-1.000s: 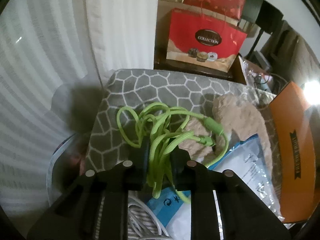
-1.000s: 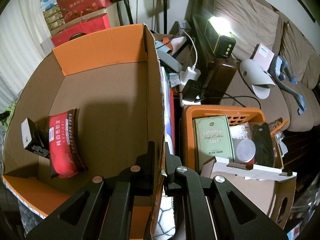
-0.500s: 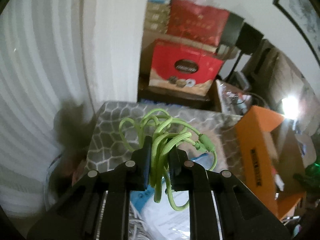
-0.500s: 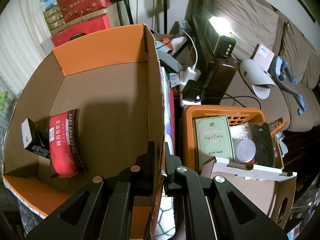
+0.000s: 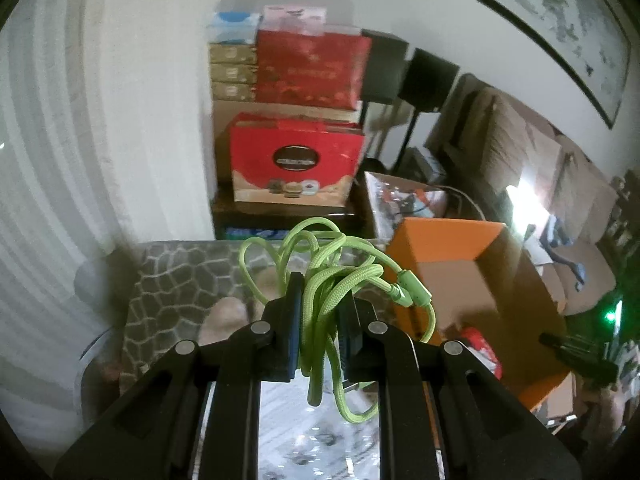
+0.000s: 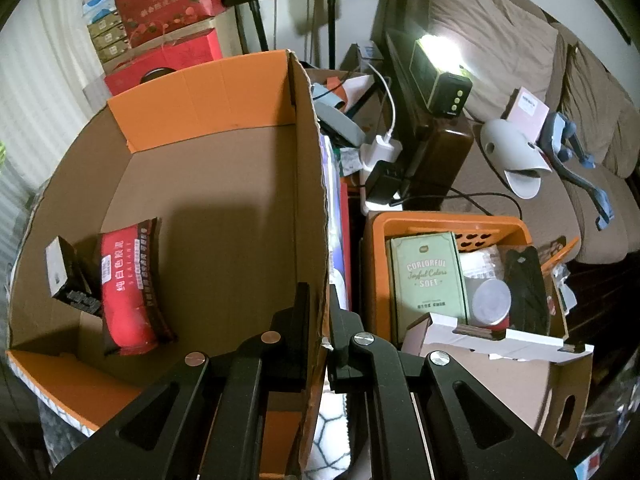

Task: Organize objects
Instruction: 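Carry the green cable with the left gripper and drop it into the box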

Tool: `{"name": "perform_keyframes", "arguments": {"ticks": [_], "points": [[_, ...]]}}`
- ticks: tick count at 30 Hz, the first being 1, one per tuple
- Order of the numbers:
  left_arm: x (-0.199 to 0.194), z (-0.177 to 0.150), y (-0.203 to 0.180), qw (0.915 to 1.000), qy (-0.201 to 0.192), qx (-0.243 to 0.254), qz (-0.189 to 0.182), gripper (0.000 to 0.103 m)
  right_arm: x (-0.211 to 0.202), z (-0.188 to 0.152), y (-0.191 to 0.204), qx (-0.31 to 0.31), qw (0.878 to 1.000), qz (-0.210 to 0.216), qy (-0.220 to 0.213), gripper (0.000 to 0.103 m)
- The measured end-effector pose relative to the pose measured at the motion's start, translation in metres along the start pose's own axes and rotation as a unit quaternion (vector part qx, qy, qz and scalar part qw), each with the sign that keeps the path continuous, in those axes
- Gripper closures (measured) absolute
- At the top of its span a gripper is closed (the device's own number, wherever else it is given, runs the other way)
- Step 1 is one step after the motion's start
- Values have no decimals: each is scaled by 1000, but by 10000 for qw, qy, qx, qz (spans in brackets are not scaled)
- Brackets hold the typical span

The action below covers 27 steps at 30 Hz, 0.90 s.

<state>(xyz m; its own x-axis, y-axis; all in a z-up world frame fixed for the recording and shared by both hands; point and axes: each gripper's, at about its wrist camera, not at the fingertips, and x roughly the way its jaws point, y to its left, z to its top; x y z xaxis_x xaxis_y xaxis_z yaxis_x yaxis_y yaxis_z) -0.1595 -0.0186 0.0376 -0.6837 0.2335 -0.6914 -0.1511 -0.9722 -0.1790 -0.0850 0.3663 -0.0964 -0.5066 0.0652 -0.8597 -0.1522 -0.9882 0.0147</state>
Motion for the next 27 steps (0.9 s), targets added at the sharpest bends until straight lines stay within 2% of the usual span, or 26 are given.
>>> {"name": "perform_keyframes", "arguments": {"ticks": [14,27], "points": [[11,-10,-74,9987,97,324,-385,89,0,2,1,-4,10000,-2,1,97],[25,-20,-126,9965,245,456,-657,89,0,1,1,-5,10000,0,2,97]]}}
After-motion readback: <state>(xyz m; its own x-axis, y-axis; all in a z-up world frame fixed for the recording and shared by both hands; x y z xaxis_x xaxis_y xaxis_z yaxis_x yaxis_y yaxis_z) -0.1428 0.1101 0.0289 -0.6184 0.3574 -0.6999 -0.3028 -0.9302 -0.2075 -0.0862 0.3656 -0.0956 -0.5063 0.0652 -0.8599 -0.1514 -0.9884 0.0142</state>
